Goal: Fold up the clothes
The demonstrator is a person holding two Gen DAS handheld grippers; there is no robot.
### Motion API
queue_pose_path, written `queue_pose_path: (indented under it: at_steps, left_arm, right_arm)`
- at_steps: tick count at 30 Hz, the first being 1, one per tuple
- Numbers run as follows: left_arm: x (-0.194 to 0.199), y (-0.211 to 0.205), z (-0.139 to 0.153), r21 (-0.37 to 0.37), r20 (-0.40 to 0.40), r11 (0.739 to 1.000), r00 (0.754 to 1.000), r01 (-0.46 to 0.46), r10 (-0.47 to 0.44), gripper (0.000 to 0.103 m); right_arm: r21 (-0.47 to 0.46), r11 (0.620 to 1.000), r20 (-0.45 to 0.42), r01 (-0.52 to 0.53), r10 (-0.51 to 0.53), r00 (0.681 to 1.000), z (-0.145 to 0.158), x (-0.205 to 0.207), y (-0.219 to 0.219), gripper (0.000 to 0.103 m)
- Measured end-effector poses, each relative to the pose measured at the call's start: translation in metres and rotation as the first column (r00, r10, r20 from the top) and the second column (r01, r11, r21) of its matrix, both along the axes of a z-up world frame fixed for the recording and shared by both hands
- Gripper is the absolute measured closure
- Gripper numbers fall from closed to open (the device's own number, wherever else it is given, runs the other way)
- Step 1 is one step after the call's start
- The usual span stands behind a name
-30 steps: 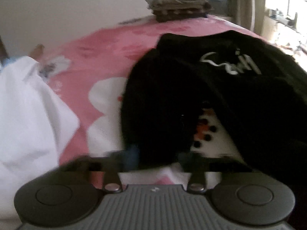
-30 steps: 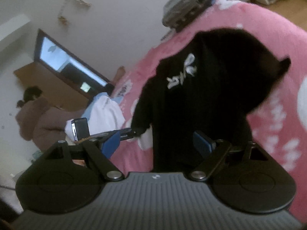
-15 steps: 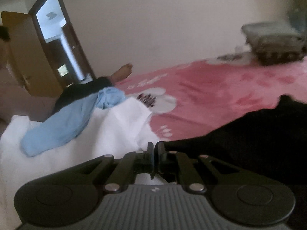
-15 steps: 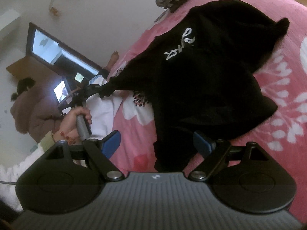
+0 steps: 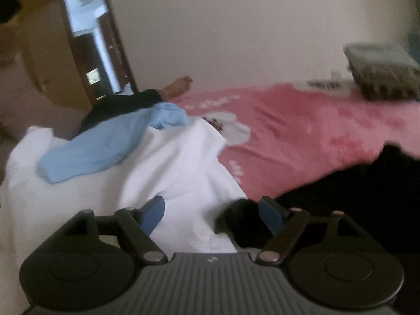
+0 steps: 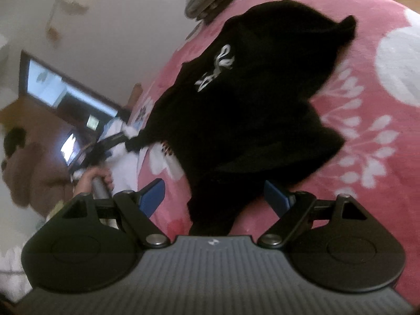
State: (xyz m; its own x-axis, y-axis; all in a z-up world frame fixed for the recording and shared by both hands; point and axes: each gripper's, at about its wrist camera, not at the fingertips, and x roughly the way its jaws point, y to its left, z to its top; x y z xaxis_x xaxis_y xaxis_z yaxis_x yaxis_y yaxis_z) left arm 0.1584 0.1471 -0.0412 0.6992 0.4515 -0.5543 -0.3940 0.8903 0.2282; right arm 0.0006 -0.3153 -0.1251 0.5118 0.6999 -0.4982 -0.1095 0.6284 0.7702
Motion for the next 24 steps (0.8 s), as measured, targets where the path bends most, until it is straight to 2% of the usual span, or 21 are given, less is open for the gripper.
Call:
queue_pose_path:
  at_steps: [3, 6, 14, 18, 20, 23, 24]
  left_arm:
    - [-0.022, -0.002, 0.012, -0.027, 0.113, 0.998, 0.992, -0.054, 0.057, 0.014]
    - [-0.039, -0.017, 0.018, -0.008, 0.167, 1.0, 0.986, -0.023, 0.024, 0.013]
    - [-0.069, -0.046, 0.017, -0.097, 0.16, 0.993, 0.985, 0.072, -0.056, 0.012]
    - [-0.079, -0.038, 0.024, -0.04, 0.199, 0.997, 0.979, 0.064, -0.055, 0.01]
    - [-0.078, -0.022, 0.028, -0.051, 0.189, 0.999, 0.982, 0.004, 0.005, 0.01]
    - [-0.081, 0.009, 0.032, -0.136, 0.174, 0.983, 0.974, -0.125, 0.148, 0.011]
    - [-0.084, 0.014, 0.032, -0.15, 0.175, 0.979, 0.971, -0.139, 0.165, 0.011]
  right_arm:
    - [0.018, 0.999, -0.012, 0.05, -0.049, 0.999, -0.003, 0.002, -0.012, 0.02]
    - [0.017, 0.994, -0.006, 0.106, -0.106, 0.994, -0.003, 0.006, -0.027, 0.02]
    - [-0.036, 0.974, -0.009, 0.225, -0.225, 0.974, -0.005, 0.014, -0.057, 0.02]
    - [-0.065, 0.969, -0.014, 0.238, -0.239, 0.971, -0.009, 0.013, -0.063, 0.021]
    - [-0.094, 0.968, -0.003, 0.235, -0.236, 0.972, -0.008, 0.012, -0.061, 0.021]
    - [-0.115, 0.969, 0.016, 0.219, -0.218, 0.976, -0.007, 0.011, -0.058, 0.023]
    - [-0.124, 0.971, 0.029, 0.206, -0.204, 0.979, -0.005, 0.01, -0.055, 0.024]
